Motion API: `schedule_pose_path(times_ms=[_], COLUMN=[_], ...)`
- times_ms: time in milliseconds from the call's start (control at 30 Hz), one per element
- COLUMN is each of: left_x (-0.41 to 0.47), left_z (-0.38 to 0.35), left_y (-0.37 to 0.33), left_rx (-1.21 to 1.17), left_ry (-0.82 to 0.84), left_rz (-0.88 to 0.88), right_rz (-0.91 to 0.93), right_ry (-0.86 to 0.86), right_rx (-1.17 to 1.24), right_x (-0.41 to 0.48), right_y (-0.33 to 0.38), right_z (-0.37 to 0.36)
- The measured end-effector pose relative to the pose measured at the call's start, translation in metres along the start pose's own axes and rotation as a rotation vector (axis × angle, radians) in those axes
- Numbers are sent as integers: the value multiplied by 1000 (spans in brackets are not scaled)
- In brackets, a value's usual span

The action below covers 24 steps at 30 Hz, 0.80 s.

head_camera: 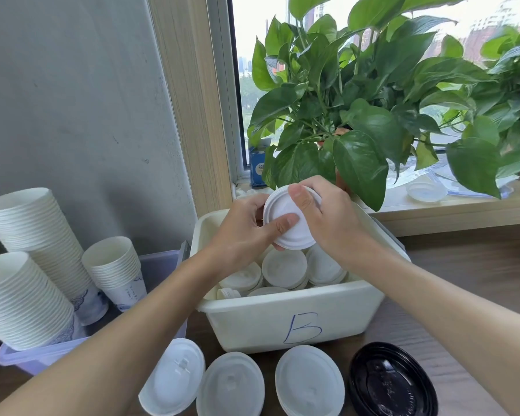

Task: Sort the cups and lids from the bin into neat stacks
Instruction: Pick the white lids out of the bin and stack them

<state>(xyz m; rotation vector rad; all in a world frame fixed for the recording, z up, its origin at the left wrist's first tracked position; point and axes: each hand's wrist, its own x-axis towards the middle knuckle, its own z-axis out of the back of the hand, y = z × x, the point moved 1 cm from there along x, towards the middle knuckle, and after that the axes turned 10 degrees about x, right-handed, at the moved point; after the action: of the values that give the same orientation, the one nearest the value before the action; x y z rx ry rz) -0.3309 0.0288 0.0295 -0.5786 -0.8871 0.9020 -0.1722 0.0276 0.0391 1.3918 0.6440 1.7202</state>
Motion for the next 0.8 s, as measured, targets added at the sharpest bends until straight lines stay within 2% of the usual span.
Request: schedule_pose_path(times_ms=[200,467,633,800], left_x=[0,0,-2,-2], left_z=[2,6,2,2], left_y=[2,-2,-5,-7], left_rx=[34,24,10,23], left_ry=[-11,-61,0,11], left_rz=[-37,-74,37,12], right_rz=[52,23,0,57], right_ry=[-4,97,-3,-8], right_rx=[-74,-8,-35,-108], right_x=[3,1,2,4], right_y=[-2,-7,-4,-6], right_z=[-2,-3,0,-2])
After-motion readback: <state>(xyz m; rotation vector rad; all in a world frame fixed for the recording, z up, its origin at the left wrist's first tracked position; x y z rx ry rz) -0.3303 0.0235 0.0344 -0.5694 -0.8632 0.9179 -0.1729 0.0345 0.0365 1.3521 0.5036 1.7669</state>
